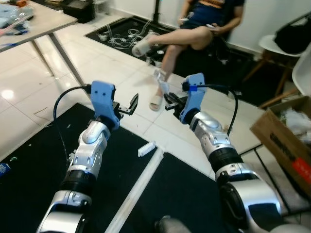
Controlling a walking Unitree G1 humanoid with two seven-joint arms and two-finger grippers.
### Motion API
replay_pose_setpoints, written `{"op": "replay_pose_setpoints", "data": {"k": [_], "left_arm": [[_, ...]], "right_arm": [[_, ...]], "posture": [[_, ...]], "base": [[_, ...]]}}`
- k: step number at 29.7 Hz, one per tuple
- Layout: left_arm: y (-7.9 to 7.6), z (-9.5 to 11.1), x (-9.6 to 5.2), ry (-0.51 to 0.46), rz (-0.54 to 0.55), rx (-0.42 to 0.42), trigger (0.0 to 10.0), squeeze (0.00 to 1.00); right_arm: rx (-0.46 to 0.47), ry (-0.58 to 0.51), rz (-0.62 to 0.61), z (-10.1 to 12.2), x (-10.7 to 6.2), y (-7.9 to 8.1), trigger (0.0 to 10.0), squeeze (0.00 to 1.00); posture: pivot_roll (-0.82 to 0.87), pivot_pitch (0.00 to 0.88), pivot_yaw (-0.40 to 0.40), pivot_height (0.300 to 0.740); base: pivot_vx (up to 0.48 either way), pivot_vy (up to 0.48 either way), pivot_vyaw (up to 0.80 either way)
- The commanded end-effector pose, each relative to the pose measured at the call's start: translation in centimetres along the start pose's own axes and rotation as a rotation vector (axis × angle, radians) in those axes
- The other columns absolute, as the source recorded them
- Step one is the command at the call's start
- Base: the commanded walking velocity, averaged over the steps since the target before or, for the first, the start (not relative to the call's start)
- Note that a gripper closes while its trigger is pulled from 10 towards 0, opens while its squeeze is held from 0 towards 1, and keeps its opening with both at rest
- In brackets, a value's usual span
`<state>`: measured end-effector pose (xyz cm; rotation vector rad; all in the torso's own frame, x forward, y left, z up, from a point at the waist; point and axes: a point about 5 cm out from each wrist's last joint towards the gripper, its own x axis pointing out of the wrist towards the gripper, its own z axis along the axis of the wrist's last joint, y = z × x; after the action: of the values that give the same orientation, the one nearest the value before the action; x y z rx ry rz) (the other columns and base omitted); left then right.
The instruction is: Picking trash to rubbish bin
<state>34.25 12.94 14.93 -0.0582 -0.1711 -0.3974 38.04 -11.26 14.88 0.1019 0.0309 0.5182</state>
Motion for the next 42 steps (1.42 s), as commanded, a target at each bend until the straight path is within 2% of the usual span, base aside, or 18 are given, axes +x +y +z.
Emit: {"op": "replay_pose_setpoints", "data": {"k": [1,42], "left_arm": [[0.07,0.13,-0.03,-0.003,-0.006,0.018,10.0,0.0],[0.1,0.06,-0.04,-0.011,-0.007,-0.001,10.0,0.0]], "right_arm": [[0.006,0.004,-0.002,0.01,-0.06,-0.19,10.0,0.0],[-0.004,0.015,0.009,-0.11,-0.04,-0.1,10.0,0.0]], "posture": [[-0.04,0.0,-0.009,0.74],[-0.04,0.0,-0.011,0.74]], "base": [[0.0,0.0,-0.77],[0.0,0.0,-0.77]]}}
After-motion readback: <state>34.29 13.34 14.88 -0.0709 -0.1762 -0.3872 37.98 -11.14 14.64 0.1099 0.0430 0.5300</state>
